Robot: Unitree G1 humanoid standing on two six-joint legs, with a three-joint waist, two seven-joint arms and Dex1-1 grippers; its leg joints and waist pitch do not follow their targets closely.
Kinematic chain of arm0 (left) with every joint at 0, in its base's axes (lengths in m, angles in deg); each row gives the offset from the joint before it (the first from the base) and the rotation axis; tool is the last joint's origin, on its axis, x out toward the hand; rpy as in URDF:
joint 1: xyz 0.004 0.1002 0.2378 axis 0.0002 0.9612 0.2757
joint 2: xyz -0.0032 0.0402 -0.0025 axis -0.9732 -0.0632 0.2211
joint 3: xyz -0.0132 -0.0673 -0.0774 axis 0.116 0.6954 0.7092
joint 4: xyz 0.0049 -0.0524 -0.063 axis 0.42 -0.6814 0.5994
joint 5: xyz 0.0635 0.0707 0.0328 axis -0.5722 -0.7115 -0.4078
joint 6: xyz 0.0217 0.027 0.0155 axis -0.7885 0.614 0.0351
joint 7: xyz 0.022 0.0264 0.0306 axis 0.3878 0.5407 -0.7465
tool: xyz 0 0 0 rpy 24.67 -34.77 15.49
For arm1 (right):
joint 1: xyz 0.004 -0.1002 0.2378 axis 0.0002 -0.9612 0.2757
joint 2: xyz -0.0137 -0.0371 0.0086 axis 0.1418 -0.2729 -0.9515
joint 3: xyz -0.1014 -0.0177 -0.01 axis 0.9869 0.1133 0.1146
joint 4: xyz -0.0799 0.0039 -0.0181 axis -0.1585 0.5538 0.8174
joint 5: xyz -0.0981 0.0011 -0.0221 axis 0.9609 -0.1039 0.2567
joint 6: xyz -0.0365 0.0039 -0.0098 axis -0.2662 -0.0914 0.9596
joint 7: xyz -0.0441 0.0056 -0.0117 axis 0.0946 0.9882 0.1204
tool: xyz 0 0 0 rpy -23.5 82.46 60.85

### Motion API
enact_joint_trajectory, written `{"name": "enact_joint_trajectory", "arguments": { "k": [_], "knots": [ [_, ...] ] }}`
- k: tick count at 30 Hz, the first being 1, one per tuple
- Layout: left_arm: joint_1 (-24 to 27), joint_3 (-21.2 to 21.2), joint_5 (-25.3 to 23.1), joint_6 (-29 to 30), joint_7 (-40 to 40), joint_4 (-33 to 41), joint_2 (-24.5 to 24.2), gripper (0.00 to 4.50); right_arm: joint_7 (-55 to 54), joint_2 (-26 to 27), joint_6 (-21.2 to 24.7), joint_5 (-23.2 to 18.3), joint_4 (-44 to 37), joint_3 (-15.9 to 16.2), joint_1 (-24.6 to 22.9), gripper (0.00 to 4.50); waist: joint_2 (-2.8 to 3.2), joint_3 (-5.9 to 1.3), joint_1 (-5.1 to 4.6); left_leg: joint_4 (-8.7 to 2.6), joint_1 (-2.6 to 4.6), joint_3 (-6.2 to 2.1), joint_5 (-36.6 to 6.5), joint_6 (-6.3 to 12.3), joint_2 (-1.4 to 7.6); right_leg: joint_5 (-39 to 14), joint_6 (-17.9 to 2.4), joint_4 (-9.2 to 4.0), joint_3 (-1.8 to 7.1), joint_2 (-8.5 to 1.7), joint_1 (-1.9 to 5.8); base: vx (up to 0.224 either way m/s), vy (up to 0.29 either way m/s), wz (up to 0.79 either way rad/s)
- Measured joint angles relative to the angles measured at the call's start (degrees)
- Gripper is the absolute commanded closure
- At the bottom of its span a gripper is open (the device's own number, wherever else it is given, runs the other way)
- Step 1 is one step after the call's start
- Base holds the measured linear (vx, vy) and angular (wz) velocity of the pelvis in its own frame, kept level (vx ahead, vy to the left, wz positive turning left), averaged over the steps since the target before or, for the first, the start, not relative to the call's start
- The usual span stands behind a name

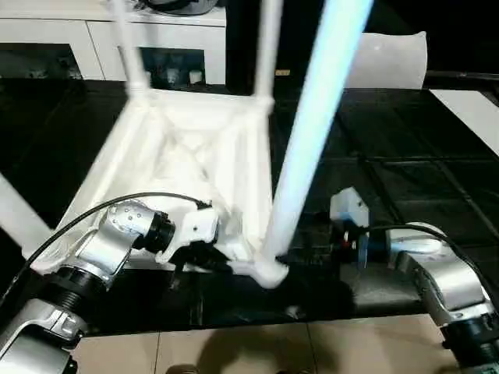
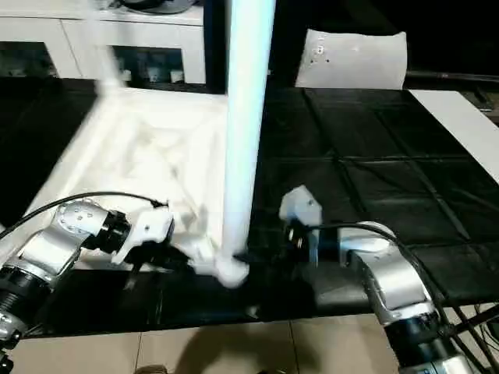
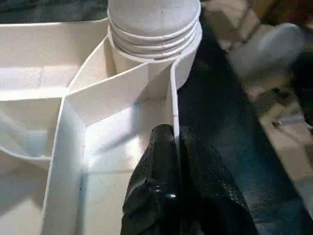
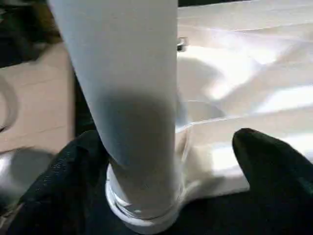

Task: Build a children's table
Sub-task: Rotate leg to tighten

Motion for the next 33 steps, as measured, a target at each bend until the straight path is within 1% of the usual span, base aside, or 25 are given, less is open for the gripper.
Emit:
{"name": "enact_joint_trajectory", "arguments": {
  "k": [2, 3, 4, 6, 7, 8, 12, 13, 15, 16, 19, 22, 23, 27, 28, 31, 32, 33],
  "knots": [
    [-0.2, -0.3, -0.1, -1.0, 0.7, -0.1, 0.3, 4.5, 2.1, -0.1, 0.0, -0.2, 0.2, 0.7, 0.3, 0.68, -0.02, 0.0, 0.13, 0.02, 0.0, 0.02, 0.0, -0.01, 0.01, 0.0, 0.0, 0.02, -0.01, 0.0, 0.0, 0.0, 0.0, 0.0],
    [-0.3, -0.5, -0.2, -1.3, 1.0, -0.1, 0.5, 4.5, 2.7, -0.1, 0.0, -0.3, 0.2, 1.1, 0.3, 0.81, -0.02, 0.0, 0.1, 0.03, 0.0, 0.03, 0.0, -0.01, 0.01, 0.0, 0.0, 0.02, 0.0, 0.0, 0.0, 0.0, 0.0, 0.0],
    [-0.4, -0.6, -0.2, -1.6, 1.1, -0.3, 0.7, 4.5, 3.4, -0.1, 0.0, -0.4, 0.4, 1.5, 0.3, 0.81, -0.02, 0.0, 0.03, 0.04, 0.0, 0.03, 0.0, -0.01, 0.02, 0.0, 0.0, 0.02, 0.0, 0.0, 0.0, 0.0, 0.0, 0.0],
    [-1.3, -1.0, -0.6, -2.5, 1.5, -1.6, 1.1, 4.5, 4.6, -0.2, 0.1, -0.5, 1.4, 2.2, 1.0, 1.07, -0.03, 0.0, -0.11, 0.08, 0.0, 0.04, 0.0, -0.02, 0.02, 0.0, 0.0, 0.03, 0.0, 0.0, 0.0, 0.0, 0.0, 0.0],
    [-1.6, -1.1, -0.8, -3.1, 1.6, -2.1, 1.2, 4.5, 5.0, -0.2, 0.1, -0.5, 1.6, 2.4, 1.3, 1.07, -0.03, 0.0, -0.17, 0.07, 0.0, 0.04, 0.0, -0.05, 0.02, 0.0, 0.0, 0.03, 0.0, 0.0, 0.0, 0.0, 0.0, 0.0],
    [-1.8, -1.2, -0.9, -3.4, 1.6, -2.3, 1.3, 4.5, 5.3, -0.2, 0.1, -0.5, 1.7, 2.4, 1.4, 1.21, -0.05, 0.0, -0.2, 0.08, 0.01, 0.04, 0.0, -0.06, 0.05, 0.0, 0.0, 0.05, 0.0, 0.01, 0.0, 0.0, 0.0, 0.0],
    [-1.9, -1.3, -0.9, -3.8, 1.6, -2.4, 1.3, 4.5, 6.8, -0.1, 0.1, -0.6, 2.3, 2.7, 1.7, 1.52, -0.05, 0.0, -0.25, 0.07, 0.01, 0.04, 0.0, -0.04, 0.05, 0.0, 0.0, 0.07, 0.0, 0.02, 0.0, 0.0, 0.0, 0.0],
    [-1.9, -1.3, -0.9, -3.9, 1.6, -2.5, 1.3, 4.5, 7.1, -0.1, 0.1, -0.6, 2.4, 2.8, 1.8, 1.52, -0.05, 0.0, -0.25, 0.07, 0.01, 0.04, 0.0, -0.03, 0.05, 0.0, 0.0, 0.07, 0.0, 0.02, 0.0, 0.0, 0.0, 0.0],
    [-1.9, -1.3, -0.9, -4.2, 1.6, -2.6, 1.3, 4.5, 7.5, -0.1, 0.4, -0.7, 2.5, 3.0, 1.9, 1.82, -0.05, -0.01, -0.24, 0.07, 0.02, 0.04, 0.0, -0.04, 0.05, 0.0, 0.0, 0.07, 0.0, 0.02, 0.0, 0.0, 0.0, 0.0],
    [-1.9, -1.3, -0.9, -4.3, 1.6, -2.7, 1.3, 4.5, 7.5, 0.0, 0.5, -0.7, 2.6, 3.2, 1.9, 1.82, -0.05, -0.01, -0.25, 0.07, 0.02, 0.04, 0.0, -0.05, 0.05, 0.0, 0.0, 0.08, 0.0, 0.02, 0.0, 0.0, 0.0, 0.0],
    [-2.0, -1.2, -0.8, -4.3, 1.7, -3.2, 1.4, 4.5, 7.7, 0.3, 1.5, -1.1, 3.0, 3.7, 1.9, 2.09, -0.05, -0.01, -0.24, 0.08, 0.03, 0.05, 0.0, -0.08, 0.05, 0.0, 0.0, 0.1, 0.0, 0.02, 0.0, 0.0, 0.0, 0.0],
    [-2.0, -0.9, -0.7, -3.4, 1.7, -3.3, 1.5, 4.5, 7.3, 0.5, 2.3, -1.4, 2.9, 3.6, 1.8, 2.32, -0.04, -0.01, -0.24, 0.09, 0.05, 0.04, 0.0, -0.11, 0.06, 0.0, 0.0, 0.13, 0.0, 0.02, 0.0, 0.0, 0.0, 0.0],
    [-1.8, -0.5, -0.6, -2.2, 1.1, -3.1, 1.4, 4.5, 5.9, 1.1, 3.2, -1.4, 2.0, 3.1, 1.0, 2.38, -0.03, -0.01, -0.23, 0.08, 0.08, 0.04, 0.0, -0.15, 0.06, 0.0, 0.0, 0.16, 0.0, 0.02, 0.0, 0.0, 0.0, 0.0],
    [-0.2, 1.3, -0.7, 1.4, -2.0, -1.5, 0.8, 4.5, -0.5, 4.1, 3.8, -1.7, 0.1, 1.0, -2.2, 2.44, 0.06, -0.03, -0.47, 0.08, 0.19, 0.02, 0.1, -0.31, 0.07, -0.1, 0.2, 0.24, 0.01, 0.03, 0.01, 0.0, 0.0, 0.0],
    [0.5, 2.0, -0.8, 3.0, -3.4, -0.5, 0.9, 4.5, -3.1, 5.3, 3.9, -1.1, -0.7, 0.3, -3.0, 2.45, 0.07, -0.03, -0.6, 0.06, 0.25, 0.01, 0.2, -0.39, 0.08, -0.1, 0.2, 0.23, 0.02, 0.04, 0.05, 0.0, 0.0, 0.0],
    [2.4, 4.2, -0.9, 8.6, -8.6, 1.9, 1.5, 4.5, -12.8, 9.9, 4.8, 0.4, -1.5, -1.6, -5.1, 2.47, 0.08, -0.04, -2.29, 0.06, 0.55, -0.07, 0.3, -0.59, 0.1, 0.0, 0.1, 0.25, 0.04, 0.09, 0.18, 0.0, 0.0, 0.0],
    [3.4, 5.1, -1.0, 11.3, -11.1, 3.7, 2.2, 4.5, -16.7, 11.5, 6.0, 1.3, -2.2, -2.4, -5.4, 2.48, 0.12, -0.07, -3.15, 0.06, 0.58, -0.16, 0.3, -0.64, 0.11, 0.0, 0.1, 0.22, 0.02, 0.09, 0.19, 0.0, 0.0, 0.0],
    [4.0, 5.7, -1.3, 13.2, -12.9, 4.8, 2.6, 4.5, -19.6, 12.9, 6.8, 1.9, -2.4, -3.0, -5.4, 2.48, 0.08, -0.08, -3.73, 0.07, 0.59, -0.2, 0.3, -0.69, 0.11, 0.0, 0.1, 0.22, 0.01, 0.1, 0.19, 0.0, 0.0, 0.0]
  ]
}}
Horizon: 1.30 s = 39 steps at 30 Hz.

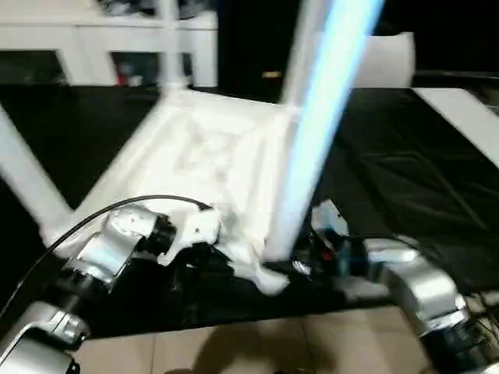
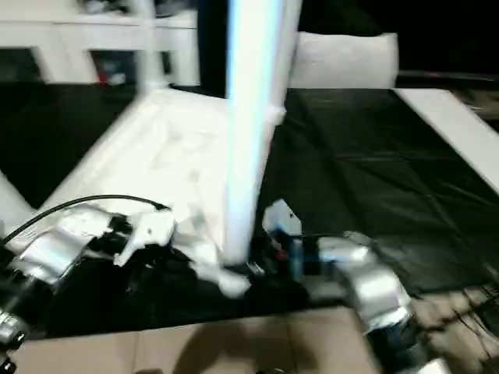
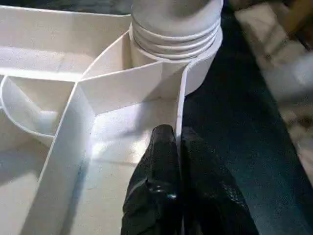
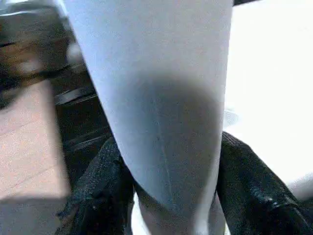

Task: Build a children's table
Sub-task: Rotate leg to tighten

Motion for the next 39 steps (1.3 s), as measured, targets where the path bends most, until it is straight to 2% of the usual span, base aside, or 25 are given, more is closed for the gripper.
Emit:
{"name": "enact_joint_trajectory", "arguments": {
  "k": [2, 6, 9, 11, 12, 15, 18, 25, 30, 35, 39],
  "knots": [
    [0.9, 0.9, -0.4, 3.2, -3.3, 1.8, 1.2, 4.5, -5.4, 2.6, 1.6, 0.9, -0.3, -1.1, 0.0, 2.5, 0.04, -0.04, -0.72, -0.01, 0.0, -0.04, 0.0, -0.02, -0.01, 0.0, 0.0, -0.06, -0.05, 0.01, 0.02, 0.0, 0.0, 0.0],
    [1.3, 2.8, -2.1, 8.9, -10.5, 3.1, 4.6, 4.5, -18.0, 10.2, 4.7, 3.6, 0.8, -3.8, 1.1, 2.5, 0.41, -0.26, -1.37, -0.03, -0.04, -0.11, 0.0, -0.02, -0.02, 0.0, 0.0, -0.29, -0.09, 0.03, 0.08, 0.0, 0.0, 0.0],
    [0.6, 3.8, -4.2, 13.3, -17.8, 3.2, 9.2, 4.5, -29.9, 16.5, 6.2, 7.1, 3.9, -5.8, 4.7, 2.5, 0.6, -0.39, -1.96, -0.02, -0.1, -0.11, 0.0, 0.01, -0.09, 0.0, 0.0, -0.44, -0.03, -0.03, 0.08, 0.0, 0.0, 0.0],
    [0.0, 4.2, -4.9, 14.7, -21.9, 2.8, 12.3, 4.5, -36.1, 19.0, 6.2, 9.5, 5.7, -6.6, 6.6, 2.5, 0.6, -0.44, -1.91, -0.02, -0.17, -0.1, 0.0, 0.09, -0.13, 0.0, 0.0, -0.46, 0.0, -0.06, 0.07, 0.0, 0.0, 0.0],
    [-0.5, 4.1, -5.0, 14.7, -22.7, 2.4, 13.1, 4.5, -37.2, 19.1, 5.8, 9.8, 6.0, -6.7, 6.9, 1.94, 0.58, -0.45, -1.71, -0.03, -0.2, -0.09, -0.1, 0.14, -0.13, 0.0, 0.0, -0.46, 0.0, -0.06, 0.07, 0.0, 0.0, 0.0],
    [-1.0, 3.7, -5.1, 14.4, -23.3, 2.0, 13.3, 4.5, -38.0, 20.0, 4.6, 10.1, 6.3, -7.2, 6.9, 1.8, 0.61, -0.46, -1.12, -0.29, -0.22, -0.07, -0.1, 0.17, -0.11, 0.0, 0.1, -0.44, 0.0, -0.03, 0.01, 0.0, 0.0, 0.0],
    [-1.3, 3.4, -5.2, 13.5, -22.9, 1.7, 13.1, 4.5, -37.7, 20.6, 3.6, 9.8, 6.0, -8.0, 6.3, 1.35, 0.77, -0.44, -0.97, -0.48, -0.22, -0.05, -0.1, 0.16, -0.09, 0.0, 0.2, -0.43, 0.0, 0.0, -0.07, 0.0, 0.0, 0.0],
    [-1.4, 1.9, -4.9, 6.4, -17.4, 0.6, 9.8, 4.5, -26.9, 13.4, 0.6, 7.1, 1.7, -5.7, 1.9, 0.83, 0.88, -0.31, -0.45, -0.52, -0.5, 0.05, -0.1, 0.2, -0.09, -0.1, 0.2, -0.44, 0.0, 0.0, -0.27, 0.0, 0.0, 0.0],
    [-0.7, 1.1, -2.9, -2.2, -8.6, -0.9, 4.1, 4.5, -13.5, 3.7, -2.5, 3.7, -1.2, -6.0, 0.0, 0.29, 0.87, -0.3, 0.61, -0.48, -0.66, 0.14, 0.1, 0.51, -0.07, 0.0, 0.2, -0.38, -0.01, 0.0, -0.4, 0.0, 0.0, 0.0],
    [-0.8, 0.3, -0.7, -5.9, 0.4, -2.2, 0.9, 4.5, 0.9, -5.7, -2.5, 0.1, -2.8, -5.0, 0.1, 0.29, 0.81, -0.31, 1.97, -0.38, -0.66, 0.25, 0.0, 0.55, -0.1, 0.0, 0.2, -0.41, 0.0, -0.09, -0.34, 0.0, 0.0, 0.0],
    [-1.7, -1.2, -0.2, -9.3, 5.9, -4.0, -0.7, 4.5, 10.0, -9.8, -3.0, -1.3, -2.7, -2.8, 0.6, 0.29, 0.79, -0.32, 2.45, -0.37, -0.65, 0.27, 0.0, 0.56, -0.08, 0.0, 0.2, -0.35, -0.01, -0.08, -0.34, 0.0, 0.0, 0.0]
  ]
}}
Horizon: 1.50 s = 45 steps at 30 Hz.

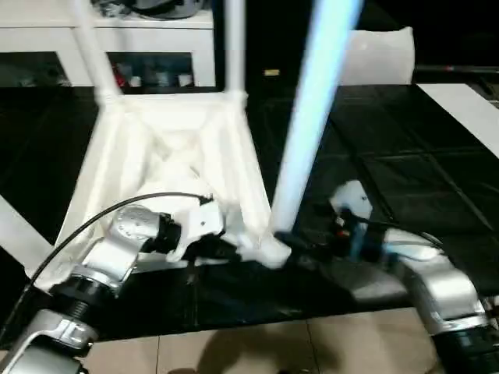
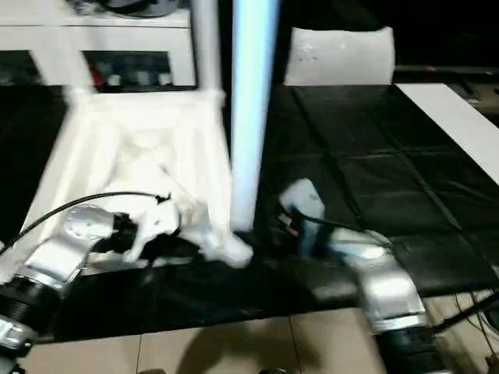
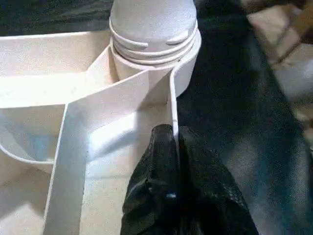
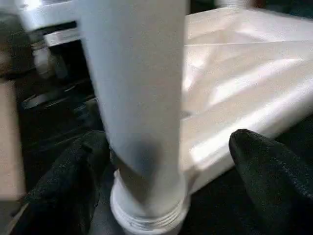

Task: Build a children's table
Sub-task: Rotate leg to tighten

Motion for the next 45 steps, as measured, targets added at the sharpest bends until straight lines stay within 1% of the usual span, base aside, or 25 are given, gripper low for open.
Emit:
{"name": "enact_joint_trajectory", "arguments": {
  "k": [1, 3, 4, 5, 6, 9, 10, 11, 12, 15, 17, 20, 21, 23, 24, 26, 32, 34, 37, 38, 40, 41, 43, 44, 45],
  "knots": [
    [-0.3, -0.3, 0.2, -0.8, 1.1, -0.6, -0.4, 4.5, 2.4, -1.2, 0.0, -0.4, 0.1, 0.7, 0.3, 0.45, 0.0, 0.0, 0.04, 0.01, 0.0, 0.0, 0.0, 0.0, 0.0, 0.0, 0.0, 0.0, 0.0, 0.0, 0.01, 0.0, 0.0, 0.0],
    [-1.2, -1.0, 0.2, -2.0, 3.3, -1.5, -1.0, 4.5, 6.2, -2.5, -0.5, -0.9, 0.8, 1.8, 1.3, 0.45, -0.02, -0.01, 0.07, 0.03, 0.01, 0.01, 0.0, 0.01, 0.0, 0.0, -0.1, 0.01, 0.0, 0.0, 0.01, 0.0, 0.0, 0.0],
    [-1.8, -1.4, 0.2, -2.4, 4.2, -2.0, -1.2, 4.5, 7.9, -2.8, -1.0, -0.9, 1.8, 2.5, 2.2, 0.59, -0.02, -0.01, 0.1, 0.05, 0.01, 0.01, 0.0, 0.01, 0.0, 0.0, -0.1, 0.02, 0.0, 0.0, 0.01, 0.0, 0.0, 0.0],
    [-2.3, -1.9, 0.1, -2.8, 5.1, -2.4, -1.2, 4.5, 9.3, -3.0, -1.3, -0.8, 2.4, 3.2, 2.9, 0.59, -0.04, -0.01, 0.21, 0.05, 0.01, 0.01, 0.0, 0.0, 0.01, 0.0, -0.1, 0.03, 0.0, 0.0, 0.02, 0.0, 0.0, 0.0],
    [-2.5, -2.1, 0.1, -3.0, 5.6, -2.7, -1.1, 4.5, 10.5, -3.1, -1.6, -0.8, 2.9, 3.9, 3.2, 0.8, -0.04, -0.01, 0.35, 0.05, 0.01, 0.01, 0.0, 0.0, 0.01, 0.0, -0.1, 0.03, 0.0, 0.0, 0.02, 0.0, 0.0, 0.0],
    [-3.9, -3.1, 0.0, -3.6, 7.5, -3.7, -0.4, 4.5, 14.3, -3.3, -1.8, -0.8, 5.2, 6.3, 5.0, 0.97, -0.1, 0.01, 0.93, 0.08, -0.01, 0.03, 0.1, 0.1, 0.01, 0.1, -0.1, 0.04, 0.0, -0.01, 0.01, 0.0, 0.0, 0.0],
    [-4.1, -3.3, 0.0, -4.0, 8.0, -4.0, -0.2, 4.5, 14.9, -3.2, -1.8, -0.8, 5.5, 6.7, 5.4, 1.09, -0.1, 0.01, 1.06, 0.08, -0.02, 0.04, 0.1, 0.11, 0.01, 0.1, -0.1, 0.04, 0.0, -0.02, 0.01, 0.0, 0.0, 0.0],
    [-4.2, -3.5, 0.0, -4.5, 8.4, -4.2, -0.1, 4.5, 15.7, -3.1, -1.8, -0.8, 6.4, 7.1, 6.1, 1.09, -0.11, 0.01, 1.12, 0.09, -0.02, 0.04, 0.1, 0.11, 0.01, 0.2, -0.3, 0.06, 0.0, -0.02, 0.01, 0.0, 0.0, 0.0],
    [-4.3, -3.7, 0.0, -4.9, 8.8, -4.3, -0.1, 4.5, 16.1, -3.1, -1.8, -0.8, 6.9, 7.2, 6.7, 1.3, -0.13, 0.01, 1.22, 0.09, -0.02, 0.04, 0.1, 0.11, 0.02, 0.2, -0.3, 0.06, -0.01, -0.02, 0.01, 0.0, 0.0, 0.0],
    [-4.6, -4.0, 0.0, -5.9, 10.0, -4.8, -0.1, 4.5, 17.9, -2.9, -1.9, -0.9, 8.8, 7.8, 8.3, 1.39, -0.21, -0.01, 1.22, 0.09, -0.02, 0.05, 0.1, 0.11, 0.03, 0.2, -0.3, 0.06, -0.02, -0.02, 0.01, 0.0, 0.0, 0.0],
    [-4.7, -4.2, 0.1, -6.1, 10.3, -4.8, -0.2, 4.5, 18.6, -2.9, -1.8, -1.0, 9.0, 8.2, 8.5, 1.65, -0.25, -0.01, 1.29, 0.09, -0.02, 0.05, 0.1, 0.11, 0.03, 0.2, -0.3, 0.06, -0.01, -0.02, 0.01, 0.0, 0.0, 0.0],
    [-4.7, -4.3, 0.0, -6.5, 10.3, -4.9, -0.2, 4.5, 19.7, -2.8, -1.6, -1.3, 9.0, 8.4, 8.6, 1.88, -0.27, 0.0, 1.3, 0.09, -0.03, 0.05, 0.1, 0.11, 0.03, 0.2, -0.3, 0.06, -0.02, -0.02, 0.01, 0.0, 0.0, 0.0],
    [-4.7, -4.3, 0.0, -6.7, 10.3, -4.9, -0.2, 4.5, 20.1, -2.9, -1.6, -1.3, 9.1, 8.4, 8.7, 1.88, -0.27, 0.0, 1.3, 0.09, -0.03, 0.05, 0.1, 0.11, 0.03, 0.2, -0.3, 0.06, -0.02, -0.02, 0.01, 0.0, 0.0, 0.0],
    [-4.8, -4.3, 0.1, -7.0, 10.5, -5.3, -0.2, 4.5, 20.6, -2.9, -1.6, -1.3, 9.5, 8.4, 8.9, 2.14, -0.28, -0.01, 1.3, 0.09, -0.02, 0.05, 0.1, 0.11, 0.03, 0.2, -0.3, 0.06, -0.02, -0.01, 0.01, 0.0, 0.0, 0.0],
    [-4.8, -4.3, 0.1, -7.0, 10.5, -5.3, -0.2, 4.5, 20.6, -2.9, -1.6, -1.4, 9.6, 8.4, 9.0, 2.14, -0.28, -0.01, 1.3, 0.09, -0.02, 0.05, 0.1, 0.11, 0.04, 0.2, -0.3, 0.06, -0.02, -0.01, 0.01, 0.0, 0.0, 0.0],
    [-4.8, -4.3, 0.1, -7.1, 10.7, -5.4, -0.2, 4.5, 20.6, -2.9, -1.6, -1.4, 9.6, 8.5, 9.0, 2.34, -0.28, -0.01, 1.3, 0.09, -0.03, 0.05, 0.1, 0.11, 0.04, 0.2, -0.3, 0.06, -0.02, -0.01, 0.01, 0.0, 0.0, 0.0],
    [-4.8, -4.1, 0.3, -6.6, 11.0, -5.4, -0.1, 4.5, 20.3, -2.6, -0.1, -1.9, 9.1, 8.5, 8.8, 2.51, -0.28, -0.01, 1.45, 0.09, -0.03, 0.05, 0.1, 0.11, 0.04, 0.2, -0.3, 0.06, -0.02, -0.02, 0.01, 0.0, 0.0, 0.0],
    [-4.6, -3.9, 0.4, -5.0, 10.4, -5.1, -0.1, 4.5, 18.8, -1.9, 1.0, -2.1, 7.9, 7.9, 7.7, 2.51, -0.27, -0.01, 1.57, 0.09, -0.01, 0.05, 0.1, 0.1, 0.04, 0.2, -0.3, 0.08, -0.02, -0.01, 0.01, 0.0, 0.0, 0.0],
    [-3.3, -2.9, 0.3, -1.9, 7.7, -3.2, 0.0, 4.5, 12.9, 0.4, 2.3, -2.3, 4.4, 6.0, 3.7, 2.52, -0.24, -0.03, 1.5, 0.08, 0.09, 0.04, 0.0, -0.12, 0.06, 0.1, -0.1, 0.11, -0.02, 0.0, 0.05, 0.0, 0.0, 0.0],
    [-2.1, -1.4, 0.2, 0.6, 5.5, -2.1, 0.0, 4.5, 9.0, 2.1, 2.7, -2.1, 3.2, 4.8, 1.8, 2.52, -0.21, -0.05, 1.14, 0.08, 0.24, 0.05, 0.0, -0.26, 0.06, 0.1, -0.1, 0.14, -0.02, 0.0, 0.13, 0.0, 0.0, 0.0],
    [-0.9, 0.1, -0.1, 3.8, 2.7, -0.9, 0.1, 4.5, 3.2, 4.7, 3.0, -0.9, 2.0, 3.6, 0.1, 2.53, -0.11, -0.1, 0.55, 0.07, 0.61, 0.05, 0.1, -0.4, 0.05, 0.1, -0.1, 0.15, -0.01, 0.0, 0.39, 0.0, 0.0, 0.0],
    [-0.5, 0.8, -0.4, 5.3, 0.9, -0.4, 0.4, 4.5, -0.1, 6.0, 3.1, -0.1, 1.9, 3.3, -0.1, 2.54, -0.1, -0.11, -0.28, 0.08, 0.74, 0.02, 0.2, -0.48, 0.03, 0.1, -0.1, 0.08, -0.04, 0.01, 0.5, 0.0, 0.0, 0.0],
    [0.7, 2.1, -0.7, 8.4, -3.5, 1.2, 1.7, 4.5, -6.2, 8.9, 4.2, 1.6, 1.9, 1.8, -0.4, 2.55, -0.11, -0.11, -1.48, 0.11, 0.73, -0.16, 0.3, -0.51, 0.03, 0.1, -0.1, -0.23, -0.25, 0.01, 0.49, -0.051, 0.004, -0.09],
    [1.2, 2.7, -1.2, 10.3, -6.0, 2.1, 2.5, 4.5, -10.2, 10.9, 4.7, 2.6, 1.9, 1.0, -0.5, 2.55, -0.08, -0.12, -2.34, 0.16, 0.64, -0.34, 0.3, -0.5, 0.08, 0.1, -0.1, -0.61, -0.57, 0.01, 0.54, -0.051, 0.014, -0.11],
    [1.4, 3.1, -1.3, 11.5, -7.4, 2.6, 3.0, 4.5, -12.5, 11.8, 5.1, 3.1, 1.8, 0.8, -0.5, 2.55, 0.0, -0.17, -2.76, 0.16, 0.55, -0.43, 0.3, -0.5, 0.11, 0.1, -0.1, -1.05, -0.91, 0.01, 0.62, 0.0, 0.0, 0.0]
  ]
}}
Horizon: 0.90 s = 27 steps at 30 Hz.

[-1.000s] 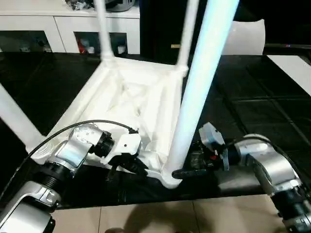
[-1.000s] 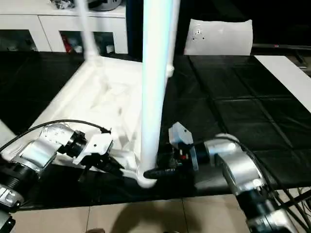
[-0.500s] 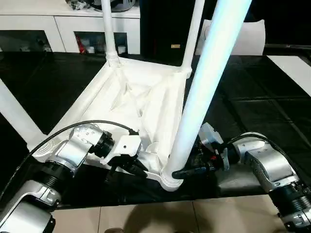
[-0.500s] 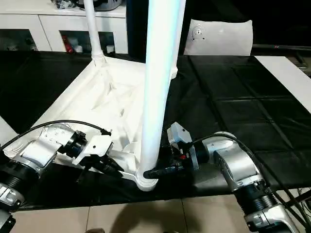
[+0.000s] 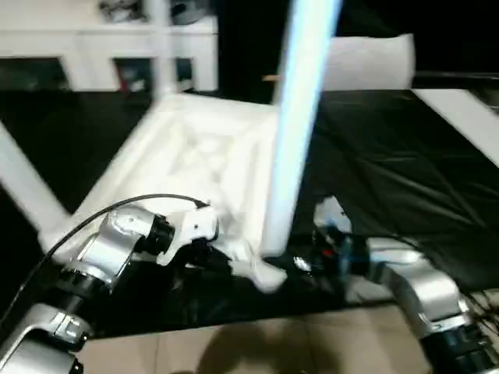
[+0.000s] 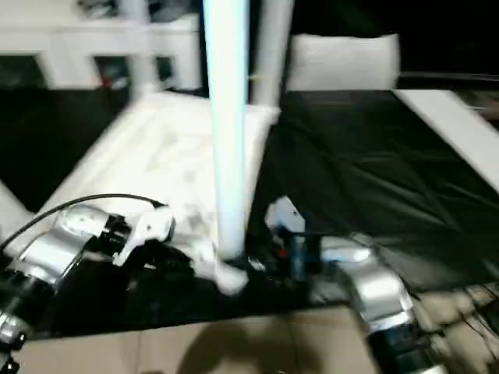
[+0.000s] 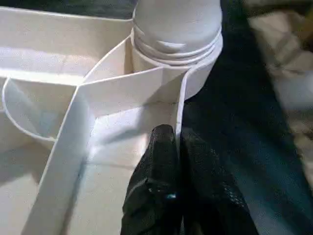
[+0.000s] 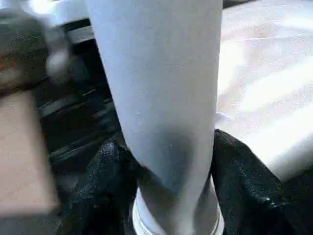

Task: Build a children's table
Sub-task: Rotate leg to tighten

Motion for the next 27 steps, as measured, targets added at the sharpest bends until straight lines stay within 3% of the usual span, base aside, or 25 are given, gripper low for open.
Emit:
{"name": "enact_joint_trajectory", "arguments": {
  "k": [3, 5, 9, 13, 14, 16, 18, 20, 23, 27],
  "knots": [
    [1.5, 1.4, -1.6, 4.3, -6.6, 2.3, 3.0, 4.5, -9.6, 5.3, 1.2, 2.8, 0.3, -1.5, 0.0, 2.57, 0.58, -0.01, -1.49, 0.01, 0.0, -0.41, 0.0, 0.01, 0.82, 0.0, 0.0, -1.92, -1.93, -0.05, 1.03, 0.0, 0.0, 0.0],
    [1.7, 2.1, -3.0, 7.4, -10.9, 3.3, 5.3, 4.5, -16.8, 9.0, 1.6, 4.9, 1.1, -2.0, 0.6, 2.57, 0.9, 0.13, -2.62, -0.01, 0.06, -0.77, 0.0, 0.03, 1.07, 0.0, 0.0, -2.92, -2.74, -0.05, 1.8, 0.0, 0.0, 0.0],
    [1.3, 3.1, -4.8, 11.1, -19.6, 3.5, 10.3, 4.5, -28.5, 15.3, 1.8, 8.2, 4.8, -4.2, 3.7, 2.57, 1.0, 0.28, -4.02, -0.01, 0.14, -0.83, -0.1, 0.09, 0.75, 0.0, 0.0, -3.03, -2.5, -0.18, 1.94, 0.0, 0.0, 0.0],
    [0.3, 2.8, -6.0, 12.4, -25.0, 3.4, 13.4, 4.5, -37.4, 19.7, 1.6, 10.0, 7.3, -6.3, 6.5, 2.57, 0.93, 0.45, -4.51, -0.01, -0.09, -1.07, -0.1, 0.14, 0.79, 0.0, 0.0, -3.08, -2.97, -0.22, 1.76, 0.0, 0.0, 0.0],
    [0.0, 2.5, -6.1, 12.4, -25.1, 3.4, 13.4, 4.5, -37.7, 19.7, 1.2, 10.0, 7.4, -6.3, 6.5, 2.57, 0.93, 0.45, -4.51, -0.07, -0.09, -1.11, -0.2, 0.26, 0.75, 0.0, 0.0, -3.0, -2.88, -0.21, 1.74, 0.0, 0.0, 0.0],
    [-0.3, 2.3, -6.2, 12.3, -25.0, 3.4, 13.4, 4.5, -37.9, 19.8, 0.4, 10.0, 7.4, -6.3, 6.5, 2.01, 0.9, 0.43, -4.39, -0.32, -0.08, -1.06, -0.2, 0.36, 0.6, 0.0, 0.0, -2.78, -2.41, -0.15, 1.59, 0.058, -0.009, 0.06],
    [-0.7, 2.2, -6.4, 10.9, -24.3, 3.5, 12.7, 4.5, -37.4, 19.8, -0.8, 9.4, 7.1, -6.4, 6.4, 2.01, 0.65, 0.28, -3.9, -0.38, -0.48, -0.8, -0.4, 0.52, 0.38, 0.3, -0.1, -1.98, -1.66, -0.17, 0.77, 0.061, -0.021, 0.04],
    [-0.9, 2.2, -6.1, 9.5, -23.1, 3.5, 11.6, 4.5, -35.0, 19.2, -2.4, 8.7, 6.3, -6.4, 5.4, 1.68, 0.31, 0.08, -3.2, -0.37, -0.72, -0.62, -0.4, 0.74, 0.06, 1.2, -0.2, -0.99, -0.81, -0.18, -0.09, 0.066, -0.033, 0.04],
    [-1.1, 1.9, -5.6, 7.4, -21.1, 3.7, 10.1, 4.5, -30.1, 16.7, -3.1, 7.1, 3.9, -6.4, 3.6, 1.41, 0.26, 0.08, -2.16, -0.39, -1.08, -0.16, -0.4, 0.82, 0.22, 0.4, -0.7, 0.37, -0.72, -0.11, -1.07, 0.042, -0.028, 0.0],
    [-1.1, 1.0, -4.8, 4.0, -17.5, 3.2, 7.4, 4.5, -21.8, 10.7, -3.6, 4.3, 1.3, -5.4, 1.3, 1.13, 0.24, 0.11, -0.4, -0.42, -0.98, -0.04, -0.4, 0.81, 0.59, -0.1, -1.1, 1.14, -0.78, 0.16, -1.4, 0.0, 0.0, 0.0]
  ]
}}
